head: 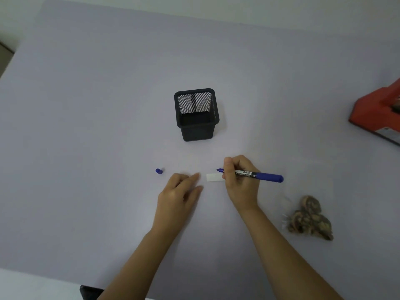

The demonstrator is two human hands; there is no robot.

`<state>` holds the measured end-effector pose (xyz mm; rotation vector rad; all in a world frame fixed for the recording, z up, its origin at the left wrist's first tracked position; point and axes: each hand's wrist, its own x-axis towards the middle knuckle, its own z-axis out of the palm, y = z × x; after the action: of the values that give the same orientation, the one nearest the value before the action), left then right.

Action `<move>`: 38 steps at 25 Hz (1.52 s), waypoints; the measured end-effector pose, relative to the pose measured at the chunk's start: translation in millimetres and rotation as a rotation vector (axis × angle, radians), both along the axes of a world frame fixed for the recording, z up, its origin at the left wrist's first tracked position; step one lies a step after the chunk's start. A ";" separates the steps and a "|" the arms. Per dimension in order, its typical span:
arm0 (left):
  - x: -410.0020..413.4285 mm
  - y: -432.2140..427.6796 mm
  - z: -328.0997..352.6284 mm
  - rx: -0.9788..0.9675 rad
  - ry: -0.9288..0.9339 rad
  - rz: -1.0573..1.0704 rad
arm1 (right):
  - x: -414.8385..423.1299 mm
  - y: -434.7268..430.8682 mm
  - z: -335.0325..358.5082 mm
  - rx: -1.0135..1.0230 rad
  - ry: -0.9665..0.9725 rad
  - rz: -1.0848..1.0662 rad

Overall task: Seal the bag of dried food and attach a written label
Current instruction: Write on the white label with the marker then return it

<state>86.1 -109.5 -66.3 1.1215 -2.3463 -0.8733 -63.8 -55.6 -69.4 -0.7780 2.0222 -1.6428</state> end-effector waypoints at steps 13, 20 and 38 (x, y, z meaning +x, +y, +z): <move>-20.0 -16.0 -5.1 -0.256 -0.081 -0.224 | 1.2 -0.9 -7.0 -0.017 0.091 -0.005; -18.4 -14.5 5.4 -0.078 -0.024 -0.185 | 0.3 -1.5 -7.5 -0.019 0.064 -0.020; -28.7 -14.8 -5.8 -0.377 -0.029 -0.277 | 0.0 -0.9 -7.6 -0.043 0.086 -0.020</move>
<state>57.4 -124.3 -72.1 0.6730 -2.5870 -0.4673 -63.9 -56.5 -77.0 -0.8601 2.0649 -1.6959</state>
